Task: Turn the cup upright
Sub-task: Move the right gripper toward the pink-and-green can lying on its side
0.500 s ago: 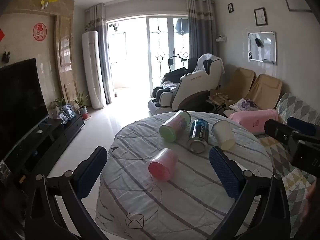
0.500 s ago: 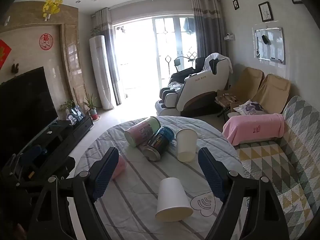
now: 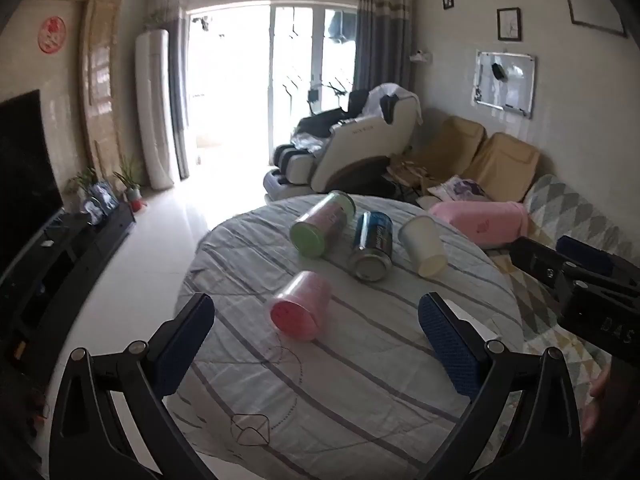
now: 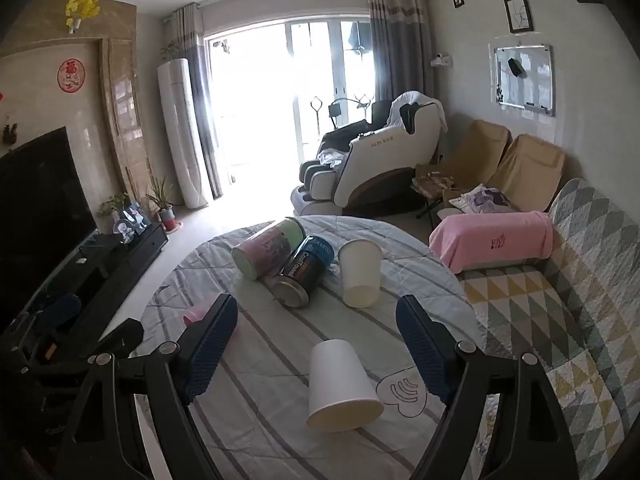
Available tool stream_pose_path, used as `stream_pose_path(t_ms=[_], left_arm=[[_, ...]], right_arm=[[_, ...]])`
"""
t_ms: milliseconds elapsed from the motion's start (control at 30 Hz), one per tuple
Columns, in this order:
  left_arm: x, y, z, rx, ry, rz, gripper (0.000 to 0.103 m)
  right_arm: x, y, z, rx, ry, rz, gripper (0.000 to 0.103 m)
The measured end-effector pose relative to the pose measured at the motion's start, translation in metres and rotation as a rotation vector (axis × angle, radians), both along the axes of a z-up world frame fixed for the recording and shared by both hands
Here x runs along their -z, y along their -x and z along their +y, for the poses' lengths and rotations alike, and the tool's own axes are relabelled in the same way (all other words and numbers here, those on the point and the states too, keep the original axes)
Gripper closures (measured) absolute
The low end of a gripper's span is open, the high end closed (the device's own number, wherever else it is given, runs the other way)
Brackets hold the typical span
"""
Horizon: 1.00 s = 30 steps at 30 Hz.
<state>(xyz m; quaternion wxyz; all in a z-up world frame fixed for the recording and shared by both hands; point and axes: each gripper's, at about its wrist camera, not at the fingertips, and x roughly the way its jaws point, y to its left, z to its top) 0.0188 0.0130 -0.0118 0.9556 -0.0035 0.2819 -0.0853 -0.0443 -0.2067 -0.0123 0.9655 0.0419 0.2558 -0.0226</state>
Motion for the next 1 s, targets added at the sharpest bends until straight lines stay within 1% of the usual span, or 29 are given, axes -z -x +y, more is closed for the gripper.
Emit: stream_pose_path(t_ms=[100, 267, 367, 433, 533, 600, 667, 800, 1000], left_arm=[[0.003, -0.003, -0.001, 0.034, 0.022, 0.025, 0.0], [0.004, -0.006, -0.004, 0.045, -0.004, 0.03, 0.0], [0.005, -0.008, -0.005, 0.099, 0.003, 0.062, 0.0], [0.005, -0.008, -0.004, 0.112, 0.013, 0.07, 0.0], [0.006, -0.007, -0.007, 0.133, -0.003, 0.08, 0.0], [0.007, -0.007, -0.008, 0.169, 0.01, 0.101, 0.0], [0.007, -0.005, -0.009, 0.186, 0.019, 0.113, 0.0], [0.006, 0.001, -0.013, 0.182, -0.018, 0.102, 0.0], [0.004, 0.015, -0.02, 0.201, -0.043, 0.091, 0.0]], right_arm=[[0.0, 0.0, 0.001, 0.013, -0.001, 0.01, 0.02], [0.003, -0.009, 0.006, 0.026, 0.007, 0.033, 0.02], [0.003, -0.011, 0.005, 0.038, 0.005, 0.047, 0.02], [0.004, -0.012, 0.005, 0.042, 0.003, 0.055, 0.02], [0.003, -0.01, 0.007, 0.054, 0.006, 0.065, 0.02], [0.003, -0.008, 0.007, 0.064, 0.012, 0.077, 0.02], [0.003, -0.005, 0.008, 0.071, 0.011, 0.082, 0.02], [0.003, 0.001, 0.009, 0.078, 0.012, 0.09, 0.02], [0.0, 0.013, 0.011, 0.083, 0.023, 0.101, 0.02]])
